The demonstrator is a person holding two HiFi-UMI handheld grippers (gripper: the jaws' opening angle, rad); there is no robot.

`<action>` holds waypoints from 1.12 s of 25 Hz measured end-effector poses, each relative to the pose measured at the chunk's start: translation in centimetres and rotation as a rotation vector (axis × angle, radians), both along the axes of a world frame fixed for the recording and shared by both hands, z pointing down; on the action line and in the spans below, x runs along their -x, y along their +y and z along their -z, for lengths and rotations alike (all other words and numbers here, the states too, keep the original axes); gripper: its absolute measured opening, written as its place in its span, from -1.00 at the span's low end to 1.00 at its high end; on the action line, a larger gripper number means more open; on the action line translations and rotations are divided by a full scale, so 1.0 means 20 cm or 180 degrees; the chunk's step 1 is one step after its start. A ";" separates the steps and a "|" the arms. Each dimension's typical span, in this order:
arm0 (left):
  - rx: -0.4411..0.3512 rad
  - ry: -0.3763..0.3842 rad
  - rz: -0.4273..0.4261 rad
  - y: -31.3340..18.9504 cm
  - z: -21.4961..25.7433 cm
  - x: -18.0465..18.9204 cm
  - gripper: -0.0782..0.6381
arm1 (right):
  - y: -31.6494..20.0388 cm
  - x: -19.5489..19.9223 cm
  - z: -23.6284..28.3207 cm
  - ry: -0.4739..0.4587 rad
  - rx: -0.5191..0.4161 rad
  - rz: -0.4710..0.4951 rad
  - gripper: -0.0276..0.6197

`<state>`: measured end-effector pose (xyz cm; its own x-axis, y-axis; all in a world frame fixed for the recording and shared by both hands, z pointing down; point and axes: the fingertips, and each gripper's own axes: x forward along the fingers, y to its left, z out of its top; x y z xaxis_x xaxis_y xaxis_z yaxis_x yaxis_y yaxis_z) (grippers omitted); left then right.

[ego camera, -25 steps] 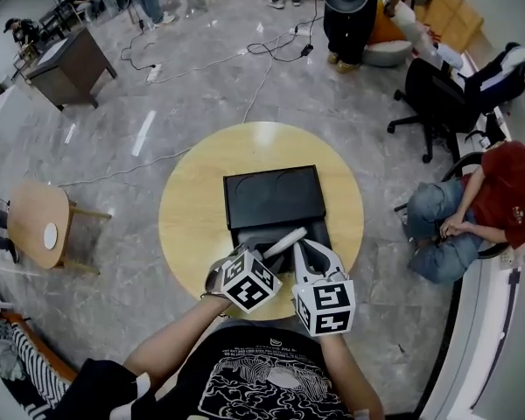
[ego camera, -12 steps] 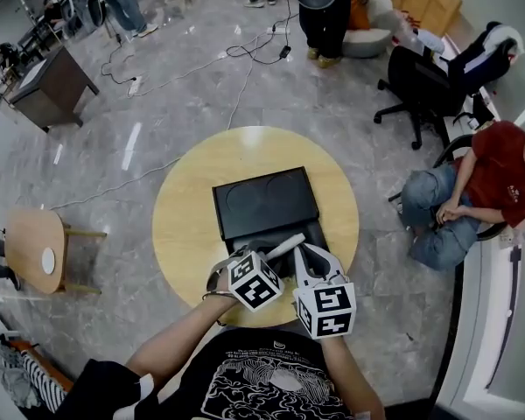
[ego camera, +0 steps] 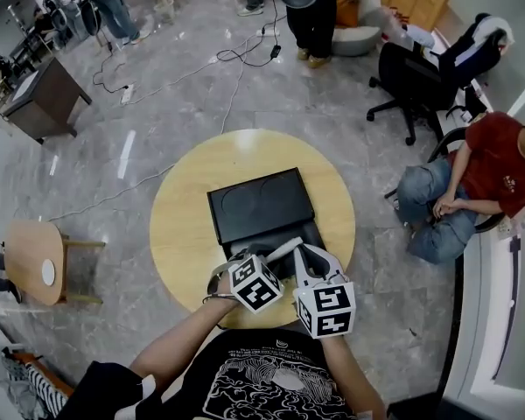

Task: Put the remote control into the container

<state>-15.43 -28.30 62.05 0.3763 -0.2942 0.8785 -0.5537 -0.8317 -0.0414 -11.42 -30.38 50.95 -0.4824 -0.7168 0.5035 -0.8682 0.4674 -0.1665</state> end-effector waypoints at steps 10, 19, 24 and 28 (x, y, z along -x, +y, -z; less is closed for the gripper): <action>-0.0001 -0.0047 -0.0073 -0.01 -0.04 0.00 -0.49 | 0.00 -0.02 -0.02 0.0036 -0.0036 -0.0059 -0.84; -0.0077 -0.0046 -0.0140 -0.02 -0.04 -0.01 -0.49 | 0.02 -0.04 -0.02 0.0075 -0.0028 -0.0120 -0.84; -0.0102 -0.0056 -0.0189 0.01 -0.05 -0.01 -0.49 | 0.04 -0.05 -0.03 0.0078 -0.0027 -0.0147 -0.84; -0.0148 -0.0019 -0.0169 0.00 -0.05 -0.02 -0.48 | 0.05 -0.06 -0.04 0.0077 -0.0035 -0.0160 -0.84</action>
